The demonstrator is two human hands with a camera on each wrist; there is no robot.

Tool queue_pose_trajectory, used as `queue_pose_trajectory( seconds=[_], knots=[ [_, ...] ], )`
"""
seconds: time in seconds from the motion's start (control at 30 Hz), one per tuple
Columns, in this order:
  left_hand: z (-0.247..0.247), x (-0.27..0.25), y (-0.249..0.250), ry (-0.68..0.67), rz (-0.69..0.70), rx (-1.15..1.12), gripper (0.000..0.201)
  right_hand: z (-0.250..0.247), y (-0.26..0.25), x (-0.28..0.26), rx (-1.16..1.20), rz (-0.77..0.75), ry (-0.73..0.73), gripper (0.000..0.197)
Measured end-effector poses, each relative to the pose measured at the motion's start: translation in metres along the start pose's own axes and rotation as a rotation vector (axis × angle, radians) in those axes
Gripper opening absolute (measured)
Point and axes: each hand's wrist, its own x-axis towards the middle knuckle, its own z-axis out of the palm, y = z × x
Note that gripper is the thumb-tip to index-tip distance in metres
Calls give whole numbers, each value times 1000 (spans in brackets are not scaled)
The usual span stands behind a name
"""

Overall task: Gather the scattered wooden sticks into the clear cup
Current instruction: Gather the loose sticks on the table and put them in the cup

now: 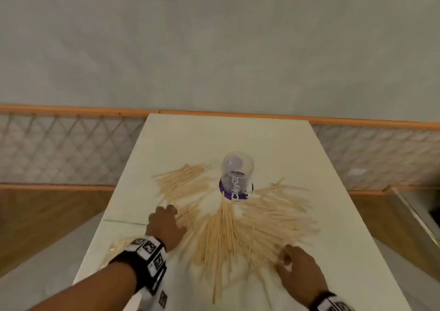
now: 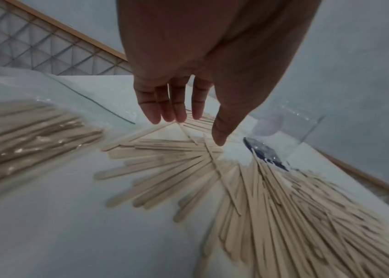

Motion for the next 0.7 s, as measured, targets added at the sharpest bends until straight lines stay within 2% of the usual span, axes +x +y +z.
queue_pose_trajectory(
  seconds=[0.07,0.13,0.23,0.33,0.5,0.7],
  knots=[
    [3,9,4,1,-35,82,70,3,-19,9,-33,-81,25,20],
    [8,14,5,-32,-25,134,77,8,-44,16,-9,-84,-19,38],
    [26,16,1,-96,-2,190,73,25,-75,27,-72,-73,-96,73],
    [35,19,1,-64,28,142,63,37,-100,42,-136,-12,-101,82],
    [43,19,2,-56,75,47,44,47,-129,61,-173,95,-69,74],
    [41,20,0,-59,95,-28,34,49,-146,79,-133,112,-119,32]
  ],
)
